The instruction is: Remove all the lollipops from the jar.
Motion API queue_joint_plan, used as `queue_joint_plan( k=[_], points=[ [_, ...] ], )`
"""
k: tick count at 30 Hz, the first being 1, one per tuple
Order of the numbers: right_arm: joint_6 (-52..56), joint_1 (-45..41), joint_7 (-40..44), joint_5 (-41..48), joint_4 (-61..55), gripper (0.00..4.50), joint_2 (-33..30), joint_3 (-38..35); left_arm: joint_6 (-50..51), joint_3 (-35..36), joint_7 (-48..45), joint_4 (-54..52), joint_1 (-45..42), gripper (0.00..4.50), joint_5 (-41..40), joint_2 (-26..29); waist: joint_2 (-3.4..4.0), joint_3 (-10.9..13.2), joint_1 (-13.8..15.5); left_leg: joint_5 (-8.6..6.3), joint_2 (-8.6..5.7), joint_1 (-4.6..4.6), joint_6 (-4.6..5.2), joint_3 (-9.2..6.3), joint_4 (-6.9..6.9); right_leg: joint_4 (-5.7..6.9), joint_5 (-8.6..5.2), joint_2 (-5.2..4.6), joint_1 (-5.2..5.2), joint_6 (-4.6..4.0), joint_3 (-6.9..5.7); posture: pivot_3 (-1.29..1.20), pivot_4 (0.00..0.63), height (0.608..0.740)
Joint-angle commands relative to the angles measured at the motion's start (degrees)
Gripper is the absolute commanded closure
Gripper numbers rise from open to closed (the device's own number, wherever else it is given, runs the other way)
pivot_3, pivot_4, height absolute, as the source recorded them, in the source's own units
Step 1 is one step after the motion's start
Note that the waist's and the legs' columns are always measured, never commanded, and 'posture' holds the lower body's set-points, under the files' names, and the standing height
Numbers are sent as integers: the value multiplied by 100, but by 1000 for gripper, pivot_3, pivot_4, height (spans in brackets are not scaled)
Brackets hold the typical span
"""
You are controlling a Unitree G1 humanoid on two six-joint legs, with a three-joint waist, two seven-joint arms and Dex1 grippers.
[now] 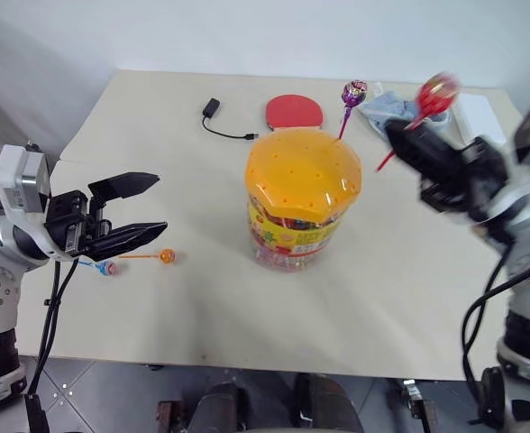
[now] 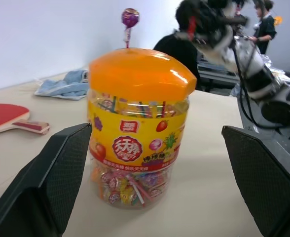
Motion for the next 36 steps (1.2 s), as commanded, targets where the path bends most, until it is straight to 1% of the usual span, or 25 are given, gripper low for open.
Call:
queue_joint_plan(
  k=[1, 2, 4, 5, 7, 10, 12, 16, 20, 21, 23, 26, 28, 29, 30, 31, 32, 34, 36],
  points=[
    [106, 682, 117, -1145, 926, 4477, -1022, -159, -236, -145, -128, -213, -81, 0, 75, 32, -1, 0, 23, 0, -1, 0, 2, 1, 0, -3, 0, -1, 1, 0, 0, 0, 150, 740],
    [-68, 1041, 164, -1796, 1197, 4477, -1379, 101, -290, -236, -169, -229, -87, 0, 133, 37, -3, -1, 45, 0, -1, -1, 2, 1, -1, -7, 0, -2, 3, 0, 0, 0, 150, 740],
    [-414, 1467, 209, -2646, 1591, 4477, -1765, 492, -389, -374, -231, -229, -95, 0, 230, 46, -6, -3, 40, -1, 1, 1, 3, 8, -5, -11, 0, 0, 4, 0, 1, 0, 150, 740],
    [-717, 1565, -34, -3290, 1836, 4477, -1890, 833, -418, -426, -242, -212, -95, 0, 264, 38, -5, -3, 35, -1, 1, 1, 3, 15, -5, -12, 0, 0, 2, 1, 2, 0, 150, 740],
    [-872, 1589, -338, -3985, 2115, 4477, -1953, 1213, -489, -522, -285, -186, -81, 0, 360, 60, 0, 0, -32, 1, 2, 4, 4, 25, -2, -8, 3, 2, -1, 6, 2, 0, 150, 740],
    [-541, 1470, -827, -4745, 2577, 4477, -1882, 1693, -502, -580, -275, -197, -39, 0, 392, 81, 13, 6, -92, 5, 9, 11, 0, 38, -2, 0, 3, 4, -6, 8, 3, 0, 150, 740],
    [-355, 1447, -846, -4916, 2710, 4477, -1815, 1819, -507, -600, -277, -216, -18, 0, 413, 101, 13, 6, -92, 7, 14, 9, -5, 33, -3, 0, 3, 7, -6, 6, 6, 0, 150, 740],
    [-53, 1474, -693, -4791, 2763, 4477, -1596, 1696, -470, -558, -239, -228, -32, 0, 410, 160, 12, 5, -60, 8, 15, 5, -6, 24, -1, -7, 2, 10, -2, 6, 7, 0, 150, 740],
    [24, 1577, -493, -4766, 2731, 3548, -1616, 1545, -429, -535, -196, -244, -42, 0, 389, 212, 12, 5, -38, 8, 15, 6, -6, 20, 1, -9, 2, 9, 2, 6, 6, 0, 150, 740],
    [28, 1605, -454, -4751, 2717, 3161, -1630, 1458, -418, -521, -182, -257, -32, 0, 379, 225, 12, 5, -37, 8, 16, 6, -6, 19, 1, -9, 2, 9, 3, 6, 5, 0, 150, 740],
    [-20, 1660, -403, -4735, 2696, 2586, -1674, 1267, -405, -481, -156, -264, -13, 0, 365, 252, 12, 5, -32, 8, 15, 6, -6, 19, 1, -9, 2, 9, 3, 6, 5, 0, 150, 740],
    [-292, 1743, -188, -4665, 2654, 1578, -1824, 866, -397, -378, -109, -215, 19, 0, 349, 318, 12, 5, -25, 7, 15, 5, -6, 19, 1, -9, 3, 9, 3, 6, 4, 0, 150, 740],
    [-559, 1783, 132, -4478, 2553, 902, -1866, 539, -375, -286, -68, -181, 42, 0, 310, 340, 15, 7, -28, 8, 13, 4, -6, 19, 1, -10, 3, 10, 2, 6, 4, 0, 150, 740],
    [-739, 1796, 333, -4355, 2482, 669, -1864, 371, -367, -233, -52, -161, 60, 0, 288, 346, 16, 7, -27, 8, 13, 5, -6, 20, 1, -10, 3, 10, 2, 7, 4, 0, 150, 740],
    [-1075, 1759, 642, -4132, 2368, 254, -1800, 140, -357, -159, -29, -133, 90, 0, 262, 345, 17, 8, -27, 8, 13, 4, -6, 20, 1, -10, 3, 13, 2, 7, 4, 0, 150, 740],
    [-1314, 1731, 851, -3990, 2296, 6, -1747, -15, -350, -109, -15, -116, 111, 0, 247, 342, 20, 10, -27, 7, 14, 5, -6, 20, 0, -10, 3, 17, 2, 7, 4, 0, 150, 740],
    [-1482, 1642, 1088, -3722, 2119, 6, -1638, -177, -337, -28, 32, -96, 136, 0, 201, 308, 22, 11, -29, 7, 14, 5, -6, 20, -1, -11, 3, 21, 2, 7, 4, 0, 150, 740],
    [-1402, 1326, 1391, -3167, 1745, 6, -1435, -244, -248, 117, 187, -30, 132, 0, 41, 201, 22, 12, -45, 7, 19, 7, -8, 21, -1, -11, 3, 34, 2, 7, 8, 0, 150, 740],
    [-837, 811, 1278, -2530, 1194, 6, -1085, -26, -139, 272, 397, 29, 124, 0, -167, 59, 22, 12, -65, 5, 29, 12, -12, 22, 1, -12, 3, 33, 4, 7, 11, 0, 150, 740]
  ],
)
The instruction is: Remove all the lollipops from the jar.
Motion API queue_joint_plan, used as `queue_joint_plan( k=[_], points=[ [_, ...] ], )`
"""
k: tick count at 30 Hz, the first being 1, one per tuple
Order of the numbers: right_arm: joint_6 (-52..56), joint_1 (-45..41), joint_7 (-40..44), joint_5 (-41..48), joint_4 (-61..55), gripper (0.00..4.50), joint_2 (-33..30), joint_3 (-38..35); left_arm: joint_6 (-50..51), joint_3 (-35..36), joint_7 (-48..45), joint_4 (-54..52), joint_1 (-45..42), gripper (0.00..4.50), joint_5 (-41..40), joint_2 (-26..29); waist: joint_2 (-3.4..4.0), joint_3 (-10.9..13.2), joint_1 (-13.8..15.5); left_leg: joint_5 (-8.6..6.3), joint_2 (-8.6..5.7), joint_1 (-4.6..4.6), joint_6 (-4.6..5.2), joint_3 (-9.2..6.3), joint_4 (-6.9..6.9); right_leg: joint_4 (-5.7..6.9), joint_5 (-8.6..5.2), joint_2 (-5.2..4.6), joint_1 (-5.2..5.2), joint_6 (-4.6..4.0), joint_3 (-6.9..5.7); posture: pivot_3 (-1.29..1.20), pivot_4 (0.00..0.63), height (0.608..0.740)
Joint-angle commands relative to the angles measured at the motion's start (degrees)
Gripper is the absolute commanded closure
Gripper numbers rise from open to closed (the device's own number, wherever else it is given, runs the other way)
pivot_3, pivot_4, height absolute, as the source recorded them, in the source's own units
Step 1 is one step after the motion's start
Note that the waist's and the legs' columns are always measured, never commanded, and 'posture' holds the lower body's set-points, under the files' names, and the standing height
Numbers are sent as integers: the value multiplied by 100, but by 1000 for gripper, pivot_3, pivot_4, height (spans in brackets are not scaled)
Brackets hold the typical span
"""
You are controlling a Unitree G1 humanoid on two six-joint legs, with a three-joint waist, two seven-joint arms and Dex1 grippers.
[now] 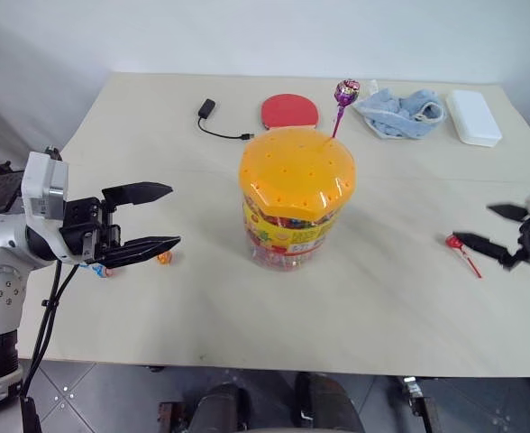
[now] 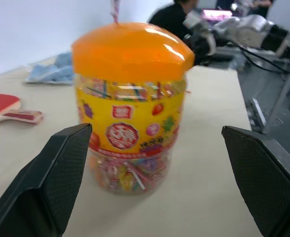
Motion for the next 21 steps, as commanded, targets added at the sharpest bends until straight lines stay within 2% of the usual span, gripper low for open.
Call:
queue_joint_plan(
  k=[1, 7, 14, 17, 21],
  points=[
    [669, -695, -30, 1081, -978, 6, 446, 153, 139, 371, 321, 22, -34, 0, -402, -170, 0, 0, -9, -1, 3, 0, -2, 0, 1, 2, 0, -2, 0, 0, 3, 0, 150, 740],
    [1636, -2154, -916, 1837, -1510, 6, 1709, 939, 189, 472, 565, -134, 111, 0, -534, -350, -1, 0, 34, -1, -2, -8, -6, -9, 3, 6, -1, -14, -7, -4, -4, 0, 150, 740],
    [1806, -2797, -1232, 1605, -1238, 6, 2336, 1472, 191, 500, 679, -320, 244, 0, -588, -398, -2, 0, 43, -1, -26, -19, 3, -25, 2, 8, -1, -32, -6, -3, -26, 0, 150, 740],
    [1801, -3076, -1334, 1486, -983, 586, 2530, 1586, 169, 523, 721, -407, 324, 0, -600, -425, -2, 0, 5, -1, -29, -18, 5, -21, 1, 9, -1, -30, -7, -2, -28, 0, 150, 740],
    [1867, -3217, -1324, 1453, -845, 1980, 2573, 1598, 151, 520, 767, -505, 394, 0, -593, -458, -1, 0, -8, 0, -22, -16, 4, -19, 0, 11, -1, -27, -8, -2, -26, 0, 150, 740]
  ],
)
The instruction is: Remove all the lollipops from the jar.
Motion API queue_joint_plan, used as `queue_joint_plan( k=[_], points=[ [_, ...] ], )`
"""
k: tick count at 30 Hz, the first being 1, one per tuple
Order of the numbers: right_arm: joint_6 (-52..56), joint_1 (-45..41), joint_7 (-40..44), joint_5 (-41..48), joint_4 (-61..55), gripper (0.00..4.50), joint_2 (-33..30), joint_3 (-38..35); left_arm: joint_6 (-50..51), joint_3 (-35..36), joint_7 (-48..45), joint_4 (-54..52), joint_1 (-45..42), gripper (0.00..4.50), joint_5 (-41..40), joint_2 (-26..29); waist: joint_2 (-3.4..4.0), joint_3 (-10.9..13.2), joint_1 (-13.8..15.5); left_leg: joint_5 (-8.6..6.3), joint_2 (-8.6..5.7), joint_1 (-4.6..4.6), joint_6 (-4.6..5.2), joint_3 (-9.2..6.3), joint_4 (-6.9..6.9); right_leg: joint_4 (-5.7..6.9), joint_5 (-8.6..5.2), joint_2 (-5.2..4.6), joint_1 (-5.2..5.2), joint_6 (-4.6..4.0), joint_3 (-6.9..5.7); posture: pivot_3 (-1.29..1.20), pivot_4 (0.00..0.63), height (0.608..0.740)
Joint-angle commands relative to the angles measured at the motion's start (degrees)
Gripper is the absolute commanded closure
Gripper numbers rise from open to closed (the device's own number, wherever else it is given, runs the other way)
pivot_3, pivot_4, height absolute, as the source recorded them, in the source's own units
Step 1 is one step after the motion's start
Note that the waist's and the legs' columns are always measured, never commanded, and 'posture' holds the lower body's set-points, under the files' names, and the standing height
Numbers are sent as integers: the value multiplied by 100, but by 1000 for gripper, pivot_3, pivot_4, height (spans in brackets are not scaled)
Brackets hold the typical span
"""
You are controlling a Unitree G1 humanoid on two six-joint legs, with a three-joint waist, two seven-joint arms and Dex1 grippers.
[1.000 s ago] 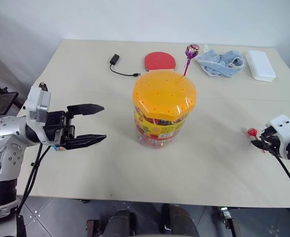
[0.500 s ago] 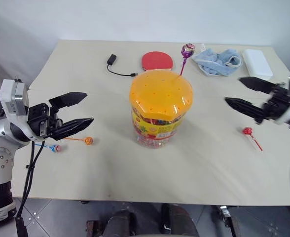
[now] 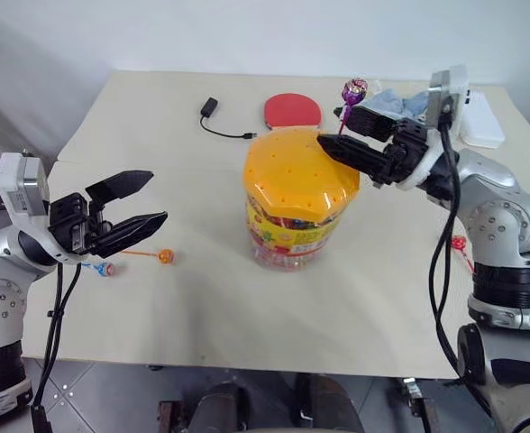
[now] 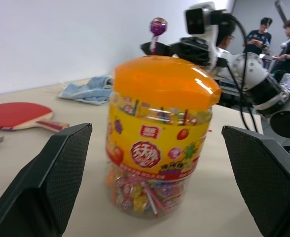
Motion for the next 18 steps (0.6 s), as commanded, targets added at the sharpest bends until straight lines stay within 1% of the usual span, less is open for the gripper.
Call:
queue_joint_plan(
  k=[1, 2, 3, 6, 7, 8, 10, 12, 13, 14, 16, 18],
  points=[
    [32, -145, -14, -3, 6, 2388, 4, -93, -91, 134, 43, -242, 81, 0, -122, -20, 0, 0, -3, 0, 2, 0, 0, 0, 0, 0, 0, 2, 0, 0, 0, 0, 150, 740],
    [43, -153, 11, -2, 19, 2597, -7, -88, -101, 122, 47, -251, 85, 0, -119, -26, 0, 0, -3, 0, 1, 0, 0, 1, 0, 0, 0, 2, 0, 0, 0, 0, 150, 740],
    [18, -158, 44, -18, 35, 2991, -20, -85, -109, 105, 51, -260, 82, 0, -116, -33, 0, 0, -4, 0, 1, 0, 0, 2, 0, 0, 0, 3, 0, 0, 0, 0, 150, 740],
    [-30, -180, 91, -7, 87, 3907, -26, -152, -135, 40, 30, -245, 30, 0, -94, -45, 0, 0, -4, 0, 1, 0, 0, 2, 0, 0, 0, 3, 0, 0, 1, 0, 150, 740],
    [-92, -228, 125, 118, 114, 4267, -32, -339, -140, -27, -10, -229, -37, 0, -86, -43, 0, 0, -4, 0, 1, 0, 0, 2, 0, 0, 0, 3, 0, 0, 1, 0, 150, 740],
    [-138, -264, 152, 208, 133, 4467, -36, -475, -144, -74, -38, -218, -84, 0, -82, -40, 0, 0, -3, 0, 1, 0, 0, 3, 0, 0, 0, 3, -1, 0, 2, 0, 150, 740],
    [-180, -352, 172, 313, 219, 4467, -116, -730, -155, -169, -90, -198, -180, 0, -63, -31, 0, 0, 5, 0, 1, -2, 0, 3, 0, 0, 0, 8, -2, 0, 1, 0, 150, 740],
    [-117, -499, 142, 507, 460, 4467, -348, -1177, -195, -332, -221, -161, -302, 0, 27, 11, 1, 1, 18, 0, -1, -2, 0, 4, 0, 0, 0, 17, -2, 0, 1, 0, 150, 740],
    [-90, -530, 136, 573, 515, 4467, -413, -1299, -208, -373, -254, -164, -322, 0, 46, 22, 1, 1, 34, 0, -2, -2, 0, 4, 0, 0, 0, 19, -2, 0, 1, 0, 150, 740],
    [-156, -526, 212, 490, 619, 4467, -628, -1398, -265, -479, -352, -149, -359, 0, 150, 66, 1, 1, 39, 0, -3, -3, 1, 2, 0, 0, 0, 19, -2, 0, -1, 0, 150, 740],
    [-254, -204, 660, -64, 820, 4467, -1463, -1285, -418, -770, -648, -183, -335, 0, 451, 225, 1, 1, 50, 0, -4, -3, 1, 0, -3, -2, 0, 18, -1, 0, -1, 0, 150, 740],
    [-418, 353, 1213, -679, 965, 4467, -2342, -941, -488, -952, -835, -204, -307, 0, 595, 311, 0, 1, 84, -3, -8, -5, 6, 1, -6, -7, 0, 17, 0, 0, -5, 0, 150, 740]
  ],
)
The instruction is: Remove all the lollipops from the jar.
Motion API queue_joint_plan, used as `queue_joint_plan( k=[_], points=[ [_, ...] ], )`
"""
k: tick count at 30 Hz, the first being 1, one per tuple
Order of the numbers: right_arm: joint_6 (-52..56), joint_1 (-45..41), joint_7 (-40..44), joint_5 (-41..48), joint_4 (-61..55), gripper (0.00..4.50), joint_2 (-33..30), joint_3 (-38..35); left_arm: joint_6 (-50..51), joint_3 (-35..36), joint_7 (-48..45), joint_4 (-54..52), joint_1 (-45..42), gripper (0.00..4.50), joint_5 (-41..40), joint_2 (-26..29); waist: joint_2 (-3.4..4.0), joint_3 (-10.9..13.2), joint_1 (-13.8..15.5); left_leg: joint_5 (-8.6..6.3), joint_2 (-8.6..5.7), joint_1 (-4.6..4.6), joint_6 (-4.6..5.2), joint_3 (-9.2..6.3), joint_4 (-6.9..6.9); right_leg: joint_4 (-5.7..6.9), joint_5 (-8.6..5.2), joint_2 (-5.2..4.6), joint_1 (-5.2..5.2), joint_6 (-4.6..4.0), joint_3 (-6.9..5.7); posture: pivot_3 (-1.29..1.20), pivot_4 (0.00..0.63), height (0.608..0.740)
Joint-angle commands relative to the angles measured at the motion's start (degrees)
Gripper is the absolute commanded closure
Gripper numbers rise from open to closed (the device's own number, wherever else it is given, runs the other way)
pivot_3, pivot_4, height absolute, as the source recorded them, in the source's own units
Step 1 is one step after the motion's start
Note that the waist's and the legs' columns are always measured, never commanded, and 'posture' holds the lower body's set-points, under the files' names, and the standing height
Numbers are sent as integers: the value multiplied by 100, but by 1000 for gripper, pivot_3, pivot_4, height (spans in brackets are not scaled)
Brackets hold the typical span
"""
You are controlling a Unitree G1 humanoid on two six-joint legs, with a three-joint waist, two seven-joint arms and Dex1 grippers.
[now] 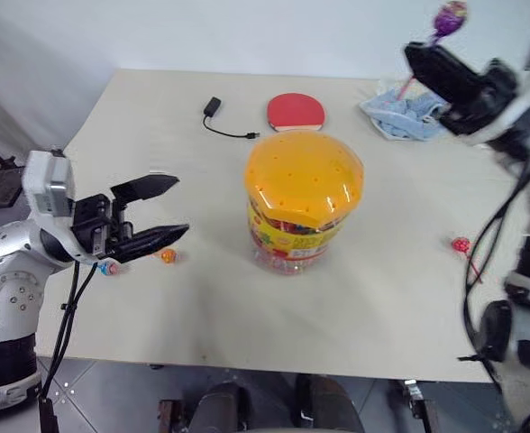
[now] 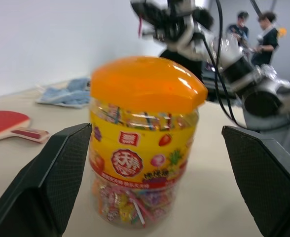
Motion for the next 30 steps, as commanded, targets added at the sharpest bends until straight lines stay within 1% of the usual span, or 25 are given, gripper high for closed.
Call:
queue_joint_plan(
  k=[1, 2, 3, 5, 7, 9, 12, 18, 19, 21, 24, 25, 26, 27, 28, 30],
  points=[
    [-371, 855, 919, -922, 229, 4467, -1215, 259, -238, -223, -370, -176, 31, 0, 265, 189, 0, 0, 19, -3, 0, 0, 4, 2, -2, -3, 0, 0, 1, 0, -1, 0, 150, 740],
    [-467, 1043, 1075, -1031, 270, 4467, -1408, 308, -256, -253, -412, -173, 39, 0, 282, 201, -1, 0, 9, -5, -1, -1, 8, 9, -3, -9, 0, 0, 1, 0, 1, 0, 150, 740],
    [-451, 1429, 1211, -1179, 312, 4467, -1673, 344, -260, -288, -443, -161, 49, 0, 290, 197, 0, 0, -14, -5, -1, 0, 9, 14, -6, -17, 1, -1, 3, 2, 0, 0, 150, 740],
    [-424, 2418, 1406, -1540, 261, 4467, -2131, 351, -298, -353, -502, -117, 76, 0, 344, 175, 1, 0, -36, -4, 2, 1, 13, 25, -6, -32, 9, 0, 6, 18, -7, 0, 150, 740],
    [-352, 3292, 1326, -1738, 102, 4467, -2293, 193, -316, -369, -507, -87, 97, 0, 364, 165, 2, 1, -37, -3, 9, 5, 13, 26, -6, -31, 10, -11, 10, 18, -10, 0, 150, 740],
    [-23, 3679, 875, -1804, 64, 4467, -2164, 48, -319, -375, -494, -62, 116, 0, 378, 154, 7, 4, -62, -2, 15, 10, 11, 36, -3, -28, 10, -12, 9, 18, -14, 0, 150, 740],
    [188, 4141, 237, -2092, -40, 4467, -1810, 228, -324, -417, -514, -26, 157, 0, 417, 140, 11, 5, -75, -1, 18, 26, 9, 48, 1, -12, 10, -19, 9, 18, -12, 0, 150, 740],
    [342, 4138, -493, -2422, -114, 4467, -1360, 353, -353, -419, -464, -1, 131, 0, 533, 200, 15, 6, -39, -2, 13, 17, 5, 34, 6, -12, 9, -24, 8, 16, 16, 0, 150, 740],
    [337, 4146, -573, -2470, -132, 4245, -1347, 350, -328, -423, -420, 23, 133, 0, 590, 237, 15, 6, -39, -2, 13, 17, 5, 31, 7, -15, 9, -23, 10, 16, 13, 0, 150, 740],
    [309, 4229, -428, -2435, -160, 3712, -1381, 377, -353, -420, -385, 62, 136, 0, 707, 274, 16, 6, -21, -2, 13, 14, 5, 28, 7, -16, 9, -22, 10, 16, 10, 0, 150, 740],
    [124, 4252, -451, -2493, -90, 2704, -1390, 257, -349, -376, -316, 124, 141, 0, 822, 296, 15, 6, -22, -2, 12, 13, 5, 26, 6, -20, 9, -17, 11, 16, 6, 0, 150, 740],
    [75, 4254, -436, -2486, -67, 2434, -1406, 193, -316, -362, -295, 129, 163, 0, 846, 317, 15, 7, -23, -2, 12, 12, 6, 27, 6, -20, 9, -13, 11, 16, 6, 0, 150, 740],
    [-9, 4264, -395, -2475, -60, 2034, -1428, 128, -305, -342, -299, 138, 186, 0, 859, 330, 15, 7, -24, -2, 12, 12, 6, 27, 6, -21, 9, -11, 11, 16, 6, 0, 150, 740],
    [-139, 4286, -327, -2450, -62, 1743, -1447, 47, -315, -316, -322, 150, 216, 0, 870, 343, 15, 6, -24, -2, 12, 12, 6, 27, 5, -20, 9, -10, 11, 17, 6, 0, 150, 740],
    [-274, 4321, -226, -2412, -72, 1353, -1468, -40, -323, -294, -316, 166, 250, 0, 896, 363, 16, 7, -25, -2, 12, 12, 6, 27, 5, -20, 9, -9, 11, 16, 6, 0, 150, 740],
    [-836, 4472, 243, -2199, -197, 682, -1480, -420, -386, -209, -288, 205, 370, 0, 977, 428, 17, 7, -23, -2, 12, 11, 6, 27, 3, -21, 9, -8, 10, 16, 5, 0, 150, 740]
  ],
)
